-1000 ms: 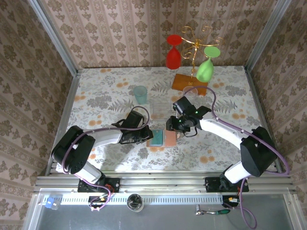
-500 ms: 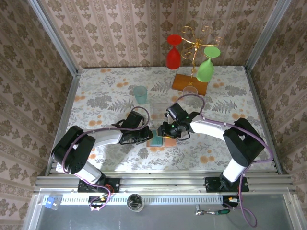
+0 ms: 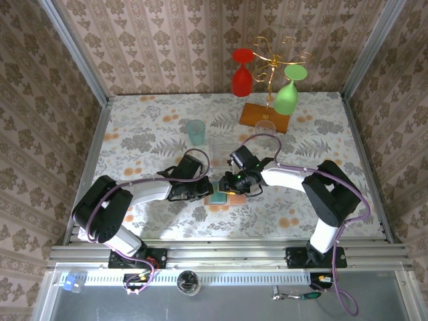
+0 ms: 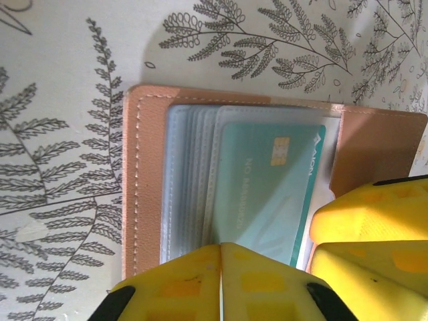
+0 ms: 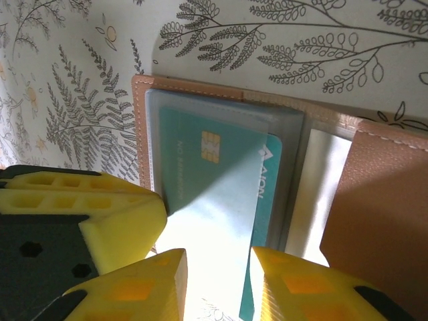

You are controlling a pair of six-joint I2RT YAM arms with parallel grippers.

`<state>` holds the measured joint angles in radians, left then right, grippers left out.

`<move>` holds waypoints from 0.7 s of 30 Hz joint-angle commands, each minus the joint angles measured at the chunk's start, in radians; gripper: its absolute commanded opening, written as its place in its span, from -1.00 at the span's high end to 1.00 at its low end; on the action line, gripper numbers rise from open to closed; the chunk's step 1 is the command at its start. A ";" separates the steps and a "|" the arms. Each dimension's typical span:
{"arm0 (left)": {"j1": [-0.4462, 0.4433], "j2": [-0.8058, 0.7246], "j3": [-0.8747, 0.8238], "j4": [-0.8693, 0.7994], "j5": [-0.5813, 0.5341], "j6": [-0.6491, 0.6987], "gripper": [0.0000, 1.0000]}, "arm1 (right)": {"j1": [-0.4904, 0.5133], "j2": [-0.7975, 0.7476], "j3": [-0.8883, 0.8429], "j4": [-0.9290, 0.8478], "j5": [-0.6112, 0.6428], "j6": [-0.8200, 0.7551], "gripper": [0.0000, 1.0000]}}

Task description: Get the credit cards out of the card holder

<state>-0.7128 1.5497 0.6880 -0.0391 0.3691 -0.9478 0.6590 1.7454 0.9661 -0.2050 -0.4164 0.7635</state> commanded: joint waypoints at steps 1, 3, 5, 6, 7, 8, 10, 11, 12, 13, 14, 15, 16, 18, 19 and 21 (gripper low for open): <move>-0.005 0.006 0.017 -0.031 -0.013 0.027 0.82 | 0.002 0.020 -0.012 0.021 -0.007 0.006 0.40; -0.005 0.005 0.022 -0.036 -0.012 0.029 0.82 | 0.002 0.023 -0.015 0.029 -0.012 0.007 0.43; -0.003 0.006 0.021 -0.036 -0.012 0.026 0.82 | 0.002 0.028 -0.016 0.036 -0.014 0.007 0.47; -0.002 0.008 0.020 -0.037 -0.011 0.026 0.82 | 0.003 0.030 -0.014 0.035 -0.014 0.006 0.48; -0.003 0.010 0.022 -0.040 -0.008 0.027 0.82 | 0.002 0.033 -0.013 0.034 -0.013 0.007 0.48; -0.003 0.013 0.024 -0.046 -0.006 0.029 0.82 | 0.002 0.037 -0.011 0.029 -0.011 0.006 0.49; -0.003 0.014 0.027 -0.061 -0.008 0.034 0.82 | 0.002 0.044 -0.007 0.012 -0.001 0.004 0.49; -0.002 0.012 0.027 -0.067 -0.011 0.035 0.82 | 0.002 0.045 -0.006 0.000 0.010 0.002 0.49; -0.003 0.009 0.025 -0.072 -0.015 0.037 0.82 | 0.002 0.045 -0.007 -0.008 0.020 0.000 0.49; -0.004 0.007 0.024 -0.074 -0.017 0.035 0.82 | 0.002 0.042 -0.007 -0.018 0.028 -0.001 0.48; -0.002 0.004 0.023 -0.075 -0.019 0.037 0.82 | 0.002 0.040 -0.007 -0.024 0.035 -0.003 0.48; -0.003 0.004 0.021 -0.074 -0.019 0.037 0.82 | 0.002 0.035 -0.009 -0.029 0.040 -0.004 0.47; -0.002 0.003 0.021 -0.074 -0.019 0.035 0.82 | 0.002 0.031 -0.008 -0.032 0.043 -0.005 0.47; -0.002 0.005 0.023 -0.074 -0.019 0.035 0.82 | 0.002 0.021 -0.009 -0.039 0.051 -0.008 0.46; -0.003 0.004 0.023 -0.076 -0.019 0.036 0.82 | 0.002 0.016 -0.009 -0.041 0.054 -0.010 0.45; -0.003 0.004 0.025 -0.075 -0.019 0.035 0.82 | 0.002 0.006 -0.004 -0.052 0.062 -0.015 0.45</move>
<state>-0.7132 1.5497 0.6956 -0.0666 0.3668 -0.9371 0.6594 1.7725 0.9634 -0.1841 -0.4080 0.7624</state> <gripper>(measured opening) 0.089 0.274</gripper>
